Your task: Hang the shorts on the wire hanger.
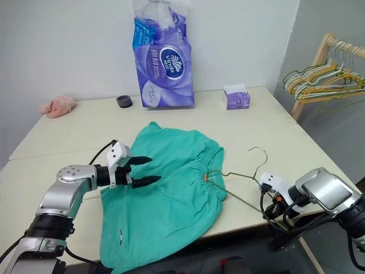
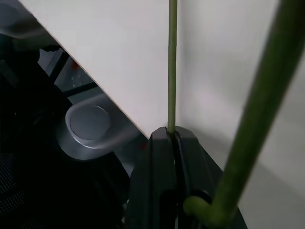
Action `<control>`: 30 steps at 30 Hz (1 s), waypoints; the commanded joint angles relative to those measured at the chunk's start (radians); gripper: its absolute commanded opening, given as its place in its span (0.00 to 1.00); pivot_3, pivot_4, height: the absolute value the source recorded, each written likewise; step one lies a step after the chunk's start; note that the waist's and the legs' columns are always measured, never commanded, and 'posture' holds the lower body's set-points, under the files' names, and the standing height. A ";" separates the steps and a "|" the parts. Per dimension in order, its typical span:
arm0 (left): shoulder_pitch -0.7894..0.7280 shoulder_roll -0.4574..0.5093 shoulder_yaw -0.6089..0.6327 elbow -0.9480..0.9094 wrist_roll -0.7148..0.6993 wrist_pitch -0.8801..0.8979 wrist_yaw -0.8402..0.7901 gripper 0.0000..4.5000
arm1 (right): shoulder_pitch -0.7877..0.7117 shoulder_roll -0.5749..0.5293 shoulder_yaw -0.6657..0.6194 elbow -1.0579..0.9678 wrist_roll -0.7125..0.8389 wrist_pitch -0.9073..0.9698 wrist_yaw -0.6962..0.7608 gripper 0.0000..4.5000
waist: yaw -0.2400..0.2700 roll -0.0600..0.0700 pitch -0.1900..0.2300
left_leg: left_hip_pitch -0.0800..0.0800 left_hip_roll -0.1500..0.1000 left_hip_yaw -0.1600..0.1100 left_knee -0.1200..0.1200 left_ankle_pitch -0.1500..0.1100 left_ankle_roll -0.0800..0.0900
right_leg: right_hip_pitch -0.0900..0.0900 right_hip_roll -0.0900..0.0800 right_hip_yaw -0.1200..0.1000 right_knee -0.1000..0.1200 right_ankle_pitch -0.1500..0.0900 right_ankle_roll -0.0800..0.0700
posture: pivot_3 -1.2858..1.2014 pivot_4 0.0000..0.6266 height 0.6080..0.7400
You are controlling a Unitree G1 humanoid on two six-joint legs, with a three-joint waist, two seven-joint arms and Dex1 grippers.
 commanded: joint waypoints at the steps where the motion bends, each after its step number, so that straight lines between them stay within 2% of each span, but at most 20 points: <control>1: 0.004 -0.002 -0.013 -0.054 -0.013 0.015 -0.004 1.00 | 0.021 -0.012 0.030 0.074 -0.062 -0.041 -0.026 0.00 | 0.000 -0.003 -0.002 | 0.000 0.000 0.000 0.000 0.000 0.000 | 0.000 0.000 0.000 0.000 0.000 0.000 | 0.46 0.00 1.00; 9: 0.017 -0.036 -0.048 -0.105 -0.019 0.053 0.007 1.00 | 0.019 -0.039 0.049 0.232 -0.160 -0.179 -0.035 0.00 | 0.005 -0.019 -0.013 | 0.002 0.000 0.000 0.002 0.000 0.000 | 0.003 0.000 -0.002 -0.003 0.001 0.002 | 0.45 0.00 1.00; 13: 0.018 -0.040 -0.049 -0.115 -0.026 0.068 0.006 1.00 | 0.005 -0.053 0.018 0.258 -0.156 -0.202 0.001 0.00 | 0.010 -0.019 -0.014 | 0.002 -0.001 0.001 0.002 0.000 0.000 | 0.003 0.000 -0.002 -0.004 0.001 0.002 | 0.45 0.00 1.00; 16: 0.000 -0.046 -0.029 -0.086 -0.025 0.064 0.031 1.00 | -0.001 -0.058 -0.012 0.158 -0.085 -0.133 0.064 0.00 | 0.012 -0.016 -0.013 | 0.001 -0.001 0.001 0.002 0.000 0.000 | 0.003 0.000 -0.001 -0.004 0.001 0.002 | 0.44 0.00 1.00; 19: -0.034 -0.048 0.005 -0.049 -0.041 0.070 0.061 1.00 | -0.046 -0.011 -0.064 0.087 0.009 0.015 0.079 0.00 | 0.005 -0.011 -0.010 | 0.000 0.000 0.000 0.002 0.000 0.000 | 0.002 0.000 0.000 -0.003 0.001 0.002 | 0.44 0.00 1.00; 23: -0.102 -0.058 0.058 0.026 -0.044 0.049 0.128 1.00 | -0.114 0.096 -0.092 0.151 0.045 0.134 0.023 0.00 | -0.006 -0.009 -0.009 | 0.000 0.000 0.000 0.001 0.000 0.000 | 0.001 0.000 0.001 -0.002 0.001 0.002 | 0.44 0.00 1.00; 30: -0.103 -0.048 0.081 0.038 -0.044 0.036 0.137 1.00 | -0.159 0.148 -0.061 0.228 0.061 0.233 -0.031 0.00 | -0.003 -0.007 -0.009 | -0.001 -0.002 -0.001 0.001 -0.001 0.000 | -0.001 -0.003 0.002 -0.002 0.002 0.002 | 0.46 0.00 1.00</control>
